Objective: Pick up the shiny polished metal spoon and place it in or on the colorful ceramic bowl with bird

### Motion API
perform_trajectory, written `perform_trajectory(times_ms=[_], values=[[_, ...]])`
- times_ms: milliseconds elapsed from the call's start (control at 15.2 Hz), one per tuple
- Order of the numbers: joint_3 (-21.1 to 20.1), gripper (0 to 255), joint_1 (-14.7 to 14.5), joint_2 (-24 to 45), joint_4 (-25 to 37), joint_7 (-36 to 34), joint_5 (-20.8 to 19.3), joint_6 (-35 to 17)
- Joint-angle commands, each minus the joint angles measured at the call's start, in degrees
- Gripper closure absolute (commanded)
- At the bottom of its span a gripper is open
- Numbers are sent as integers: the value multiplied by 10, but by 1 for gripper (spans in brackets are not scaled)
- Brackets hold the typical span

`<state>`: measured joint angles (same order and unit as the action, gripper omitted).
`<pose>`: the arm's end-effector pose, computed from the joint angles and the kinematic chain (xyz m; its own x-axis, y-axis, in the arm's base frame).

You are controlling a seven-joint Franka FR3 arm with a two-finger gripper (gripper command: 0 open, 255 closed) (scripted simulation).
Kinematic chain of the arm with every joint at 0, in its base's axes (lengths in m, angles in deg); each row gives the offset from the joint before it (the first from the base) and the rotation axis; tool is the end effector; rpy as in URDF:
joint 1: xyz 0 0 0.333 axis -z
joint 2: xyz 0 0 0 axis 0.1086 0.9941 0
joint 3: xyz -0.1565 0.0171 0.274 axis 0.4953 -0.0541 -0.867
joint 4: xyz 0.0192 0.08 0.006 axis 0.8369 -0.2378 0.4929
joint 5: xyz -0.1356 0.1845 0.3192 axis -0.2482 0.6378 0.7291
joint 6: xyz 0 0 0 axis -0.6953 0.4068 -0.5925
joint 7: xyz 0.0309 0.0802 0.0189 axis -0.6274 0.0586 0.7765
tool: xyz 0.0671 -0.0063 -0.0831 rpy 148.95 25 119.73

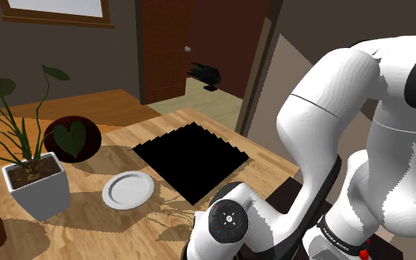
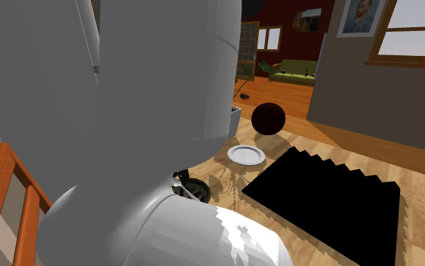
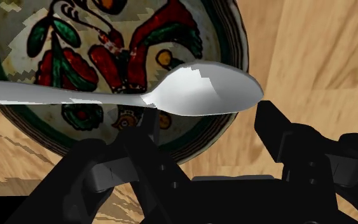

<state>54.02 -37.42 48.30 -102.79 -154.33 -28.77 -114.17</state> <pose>0.2132 0.4208 0.1823 0.9850 0.0760 0.1550 0.0712 -0.9968 0.0361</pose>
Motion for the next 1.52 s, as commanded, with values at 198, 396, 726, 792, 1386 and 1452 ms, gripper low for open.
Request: perform_trajectory(times_ms=[198, 396, 726, 792, 1386, 1452], values=[[4, 255, -3, 5, 2, -5, -7, -2], [4, 0, -3, 4, 2, -5, -7, -2], [4, 0, -3, 4, 2, -5, -7, -2], [-15, 0, 9, -18, -6, 17, 24, 8], [-67, 0, 39, -83, -23, 85, 120, 37], [-67, 0, 39, -83, -23, 85, 120, 37]])
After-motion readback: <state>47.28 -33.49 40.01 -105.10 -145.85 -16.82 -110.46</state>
